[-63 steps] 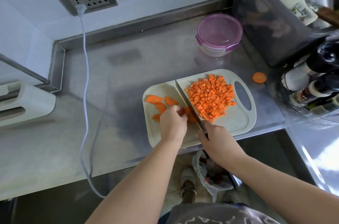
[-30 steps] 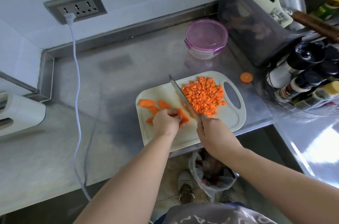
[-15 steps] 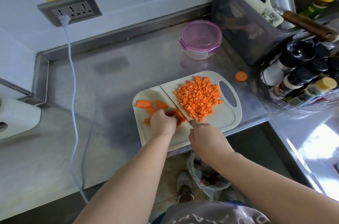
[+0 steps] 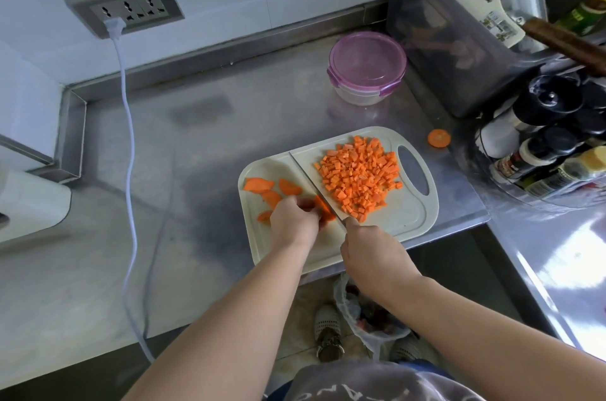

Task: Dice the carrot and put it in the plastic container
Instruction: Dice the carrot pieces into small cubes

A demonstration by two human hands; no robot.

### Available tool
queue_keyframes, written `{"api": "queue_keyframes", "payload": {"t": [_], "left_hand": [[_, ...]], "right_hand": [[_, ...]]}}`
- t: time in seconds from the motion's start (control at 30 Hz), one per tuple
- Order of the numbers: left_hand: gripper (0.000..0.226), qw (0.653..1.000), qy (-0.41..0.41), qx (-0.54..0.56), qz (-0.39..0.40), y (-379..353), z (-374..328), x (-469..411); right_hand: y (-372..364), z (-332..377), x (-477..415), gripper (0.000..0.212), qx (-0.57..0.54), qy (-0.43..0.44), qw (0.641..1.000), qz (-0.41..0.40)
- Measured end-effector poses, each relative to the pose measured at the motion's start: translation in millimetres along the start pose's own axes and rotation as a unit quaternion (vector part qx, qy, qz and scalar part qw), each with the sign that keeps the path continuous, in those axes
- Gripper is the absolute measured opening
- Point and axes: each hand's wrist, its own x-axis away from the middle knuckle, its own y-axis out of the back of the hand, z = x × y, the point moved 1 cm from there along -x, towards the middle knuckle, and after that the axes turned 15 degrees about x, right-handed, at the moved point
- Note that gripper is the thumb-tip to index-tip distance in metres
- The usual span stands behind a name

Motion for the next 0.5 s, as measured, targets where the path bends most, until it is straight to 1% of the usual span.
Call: {"api": "queue_keyframes", "payload": {"t": [0.13, 0.2, 0.37, 0.5], "left_hand": [[0.010, 0.999, -0.013, -0.047, -0.017, -0.1, 1.9, -2.2], [0.007, 0.999, -0.015, -0.047, -0.018, -0.5, 3.3, -3.9], [0.010, 0.999, -0.013, -0.031, -0.016, 0.6, 4.6, -3.1], [0.006, 1.000, -0.022, -0.010, -0.012, 0.4, 3.1, 0.4]], "right_hand": [[-5.5, 0.4, -4.9, 0.030, 0.013, -0.011, 1.000, 0.002], [-8.3, 1.8, -6.5, 0.031, 0.008, -0.016, 1.000, 0.003], [-2.7, -0.5, -5.4, 0.023, -0.079, -0.038, 0.996, -0.003], [4.4, -4.8, -0.4, 0.020, -0.113, -0.042, 0.992, -0.036]]}}
